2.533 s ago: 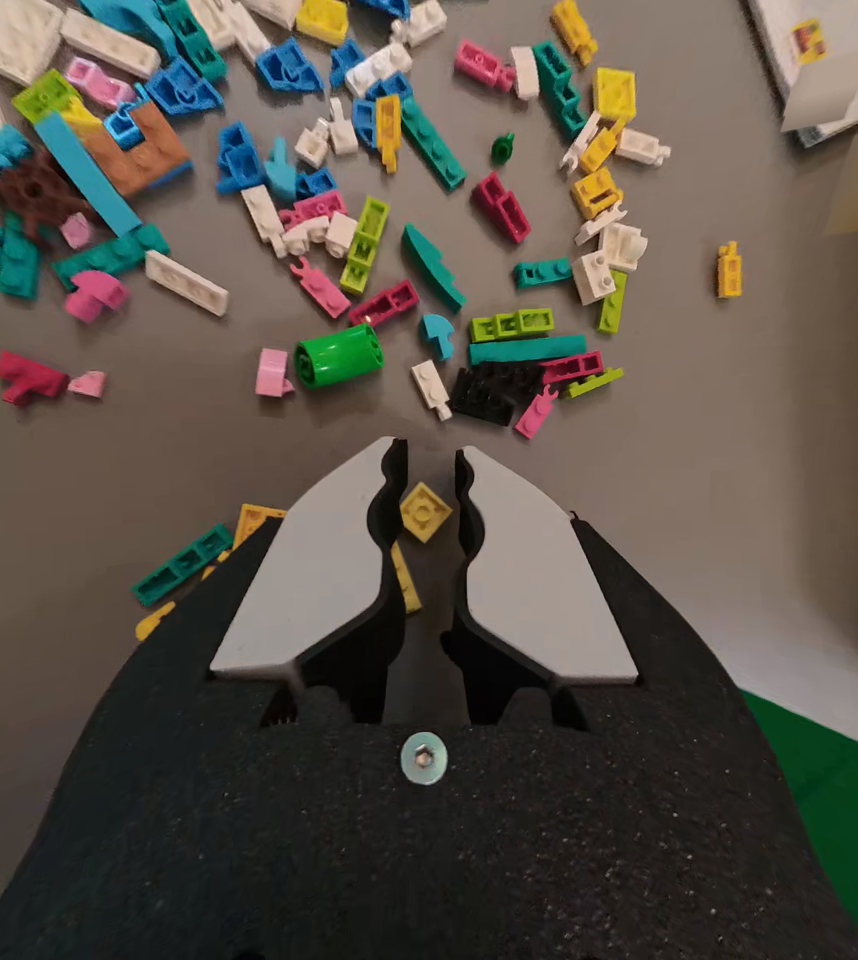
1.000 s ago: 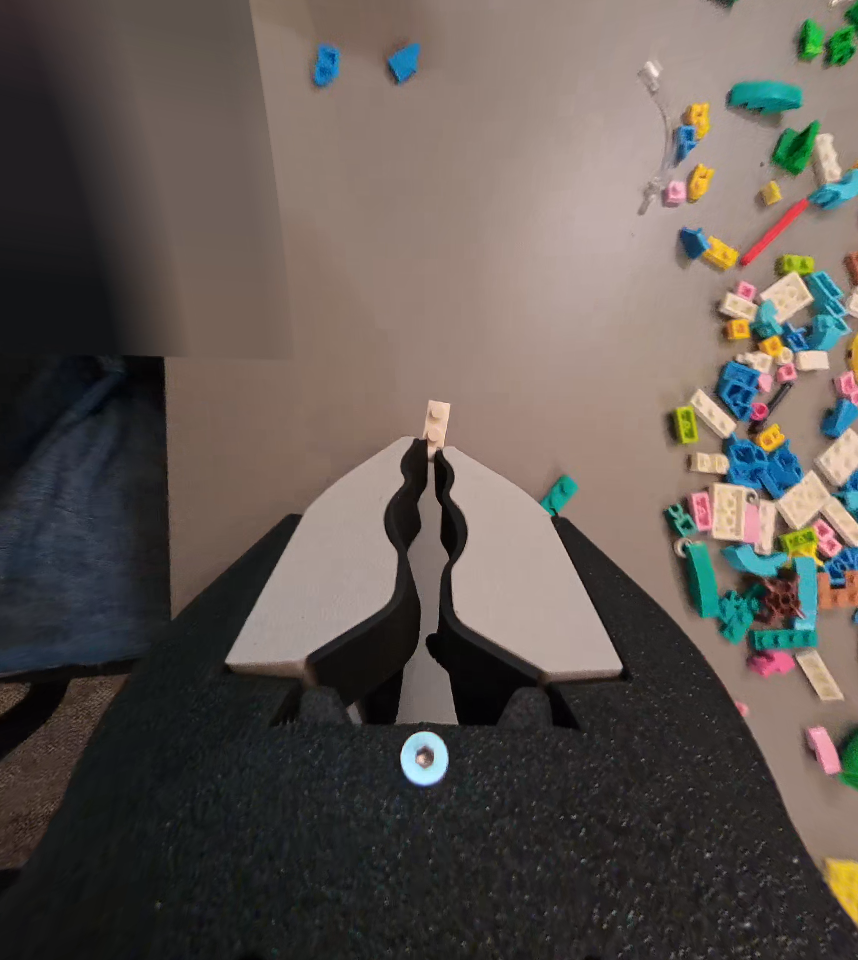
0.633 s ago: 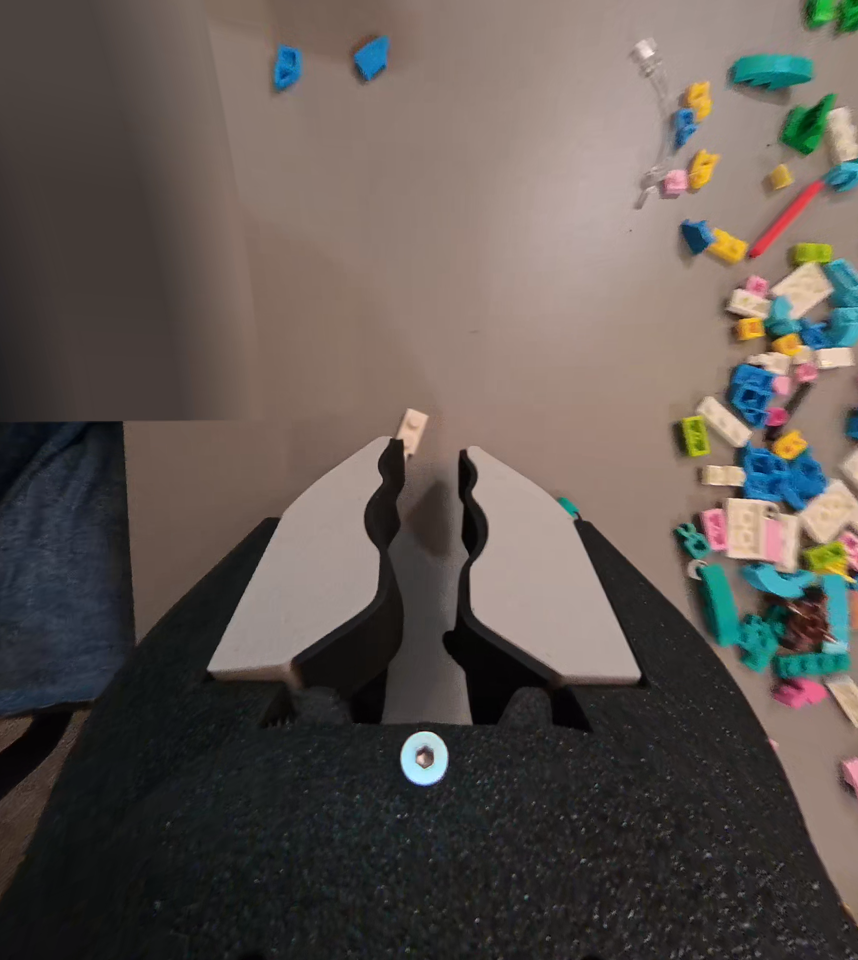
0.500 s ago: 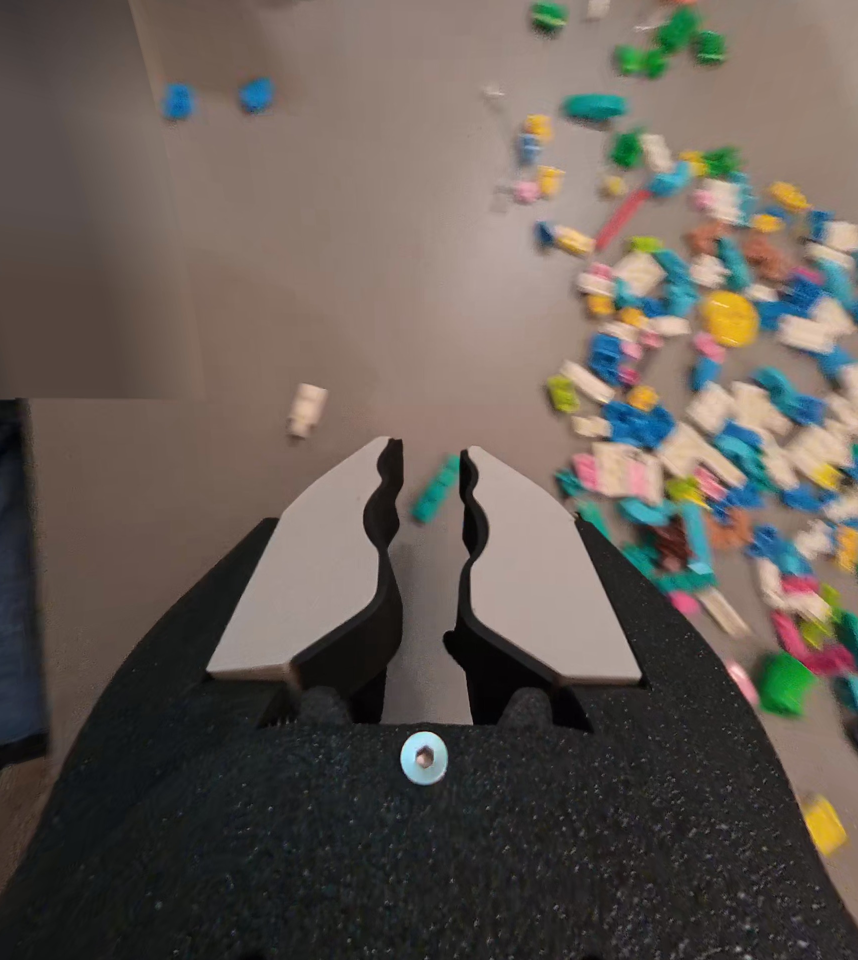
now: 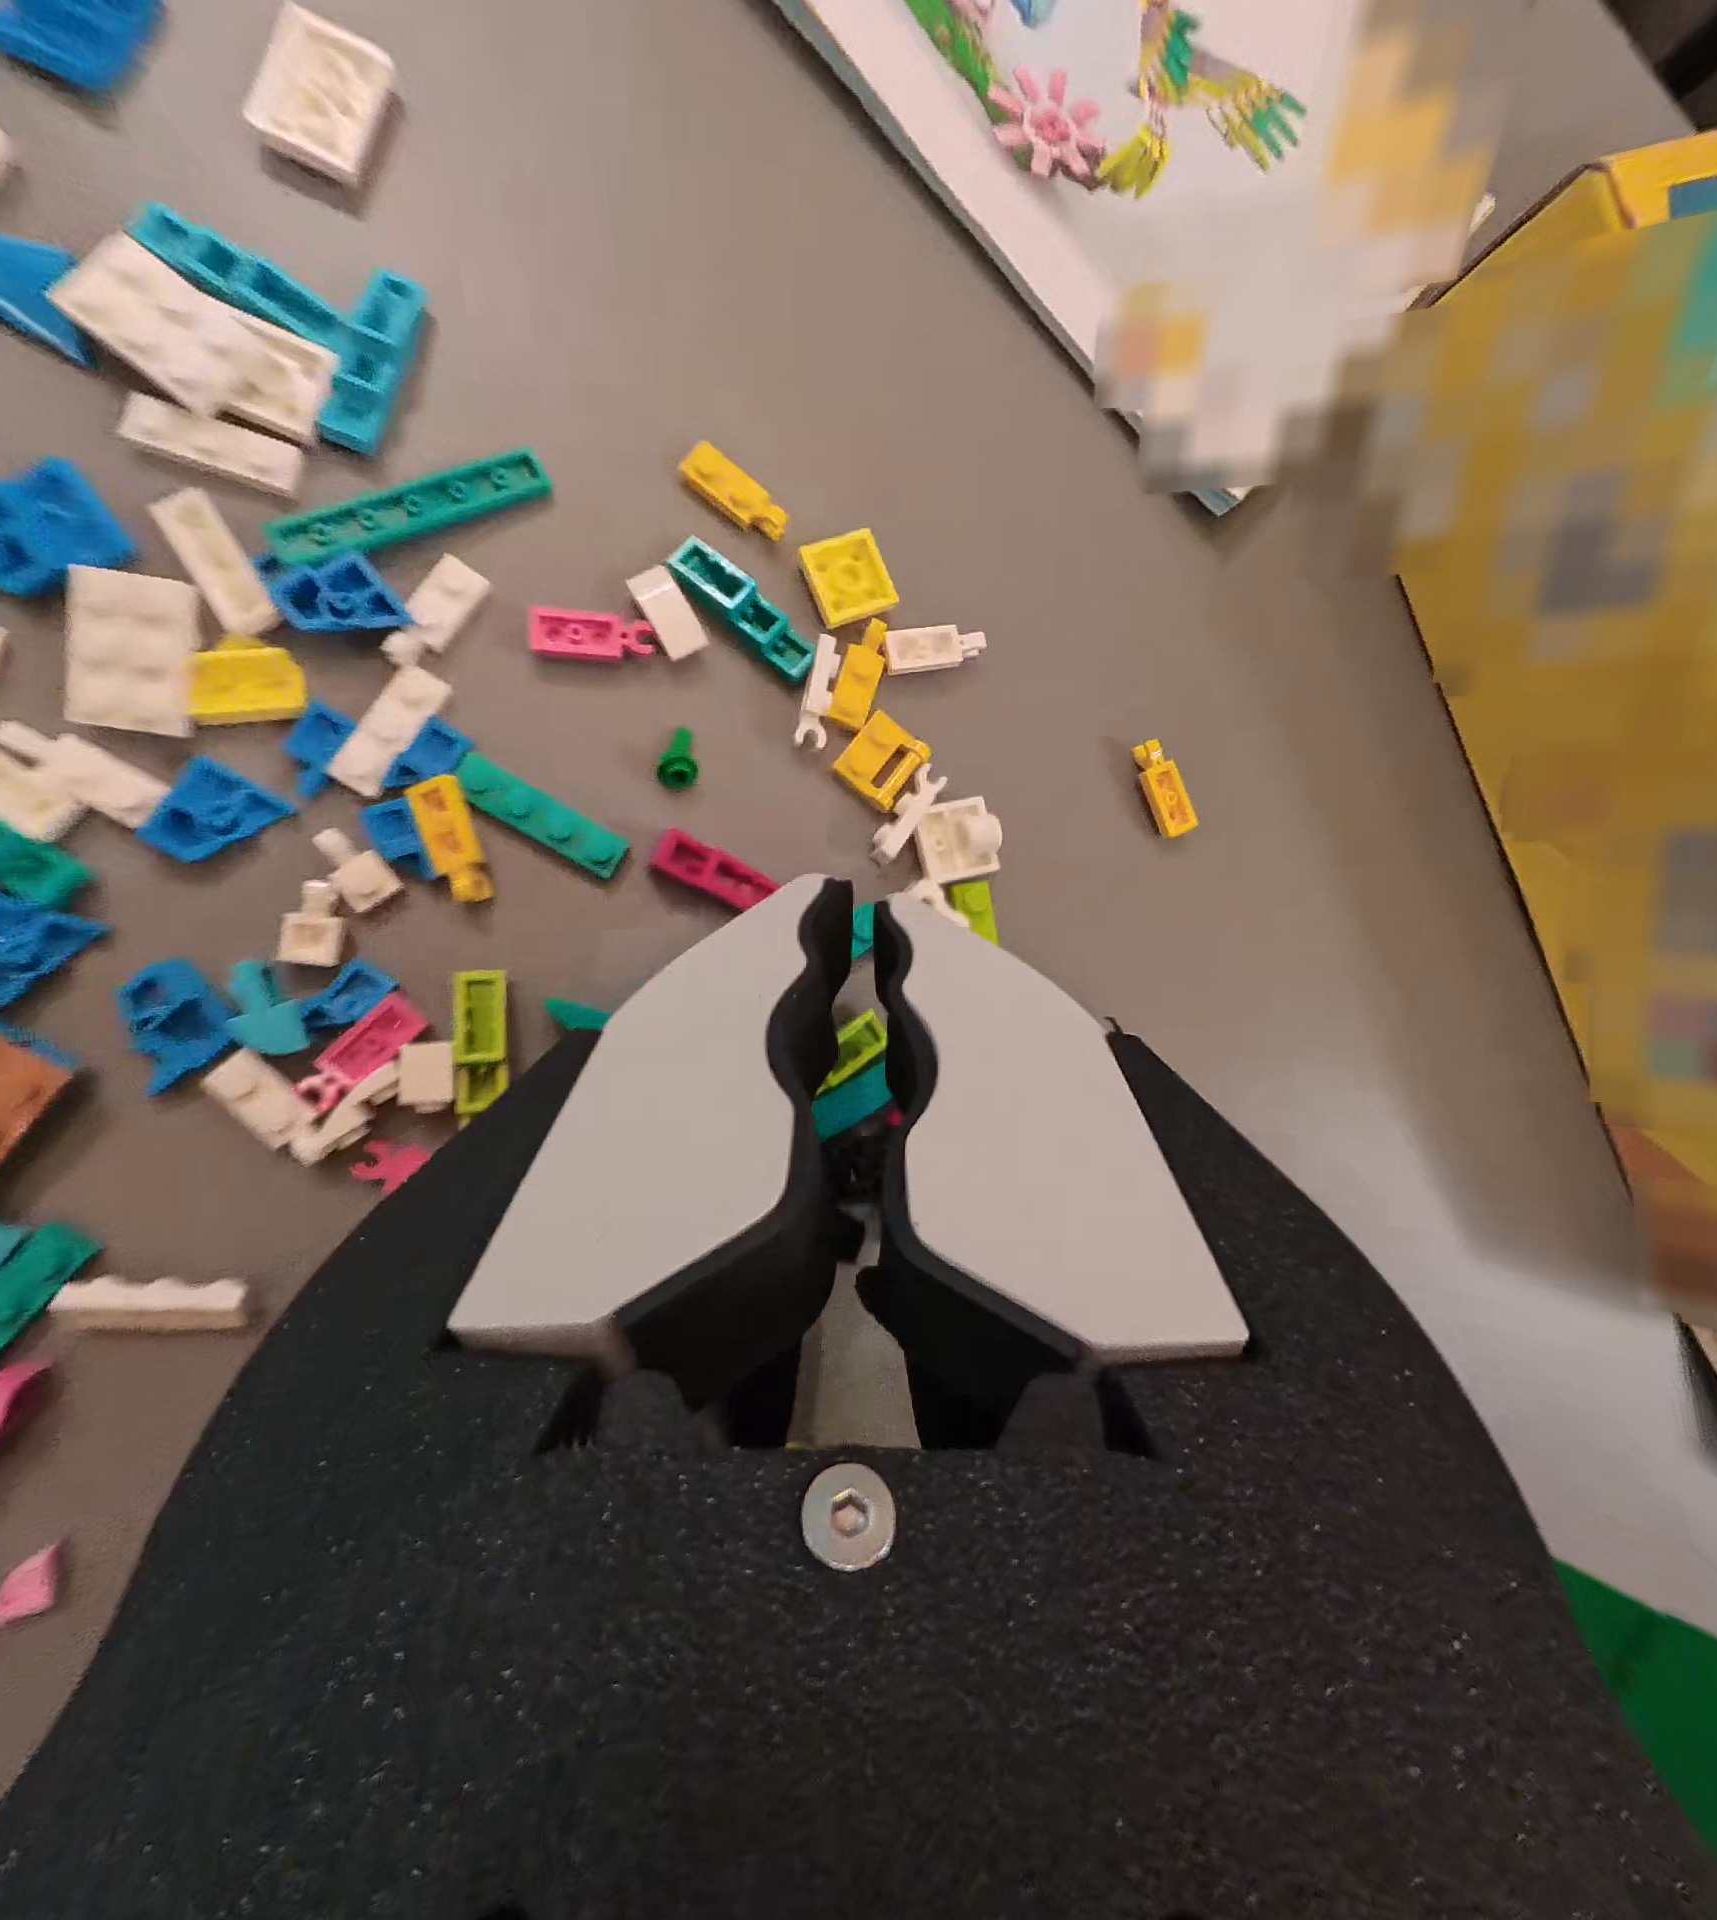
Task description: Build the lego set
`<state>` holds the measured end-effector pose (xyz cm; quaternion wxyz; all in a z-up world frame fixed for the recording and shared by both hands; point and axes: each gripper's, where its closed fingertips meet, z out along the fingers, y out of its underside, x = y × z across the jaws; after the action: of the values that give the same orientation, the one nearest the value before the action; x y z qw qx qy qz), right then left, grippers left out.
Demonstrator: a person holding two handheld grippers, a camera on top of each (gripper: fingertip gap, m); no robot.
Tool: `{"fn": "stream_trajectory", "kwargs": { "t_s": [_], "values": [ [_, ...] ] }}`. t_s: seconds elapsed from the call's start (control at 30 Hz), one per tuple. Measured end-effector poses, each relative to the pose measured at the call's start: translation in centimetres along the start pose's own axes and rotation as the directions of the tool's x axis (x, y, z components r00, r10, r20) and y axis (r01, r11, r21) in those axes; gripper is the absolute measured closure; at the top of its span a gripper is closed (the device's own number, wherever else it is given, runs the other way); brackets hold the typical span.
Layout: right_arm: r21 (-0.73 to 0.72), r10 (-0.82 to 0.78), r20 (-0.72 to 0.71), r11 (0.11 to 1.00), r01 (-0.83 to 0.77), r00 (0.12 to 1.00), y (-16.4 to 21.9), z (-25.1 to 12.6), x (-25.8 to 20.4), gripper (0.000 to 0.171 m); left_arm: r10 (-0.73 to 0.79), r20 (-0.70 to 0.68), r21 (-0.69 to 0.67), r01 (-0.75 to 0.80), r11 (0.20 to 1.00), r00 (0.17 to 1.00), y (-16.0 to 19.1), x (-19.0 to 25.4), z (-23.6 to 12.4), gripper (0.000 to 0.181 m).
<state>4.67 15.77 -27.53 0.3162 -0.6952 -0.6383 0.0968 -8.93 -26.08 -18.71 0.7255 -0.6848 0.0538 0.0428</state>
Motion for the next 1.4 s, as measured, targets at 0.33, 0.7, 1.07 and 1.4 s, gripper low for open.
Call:
{"fn": "stream_trajectory", "kwargs": {
  "t_s": [0.33,0.7,1.07,1.4],
  "values": [
    [-0.072,0.048,-0.022,0.996,-0.049,0.999,0.1,2.3,0.5,0.161,-0.007,-0.004,0.005,0.007,1.000,1.000,-0.1,0.0,-0.1,0.181],
    [0.034,-0.068,-0.091,0.997,0.071,0.994,-0.5,-0.7,-1.0,0.167,0.129,-0.027,-0.062,-0.131,0.989,0.991,0.8,1.3,0.5,0.181],
    [0.287,-0.392,0.286,0.906,0.312,0.874,0.1,-10.0,-20.4,0.167,0.246,-0.057,-0.115,-0.252,0.961,0.967,1.8,2.3,0.9,0.181],
    [0.163,-0.341,0.761,0.924,0.346,0.552,3.2,-12.3,-29.8,0.167,0.247,-0.061,-0.118,-0.253,0.960,0.967,1.9,2.4,1.0,0.181]
  ]
}}
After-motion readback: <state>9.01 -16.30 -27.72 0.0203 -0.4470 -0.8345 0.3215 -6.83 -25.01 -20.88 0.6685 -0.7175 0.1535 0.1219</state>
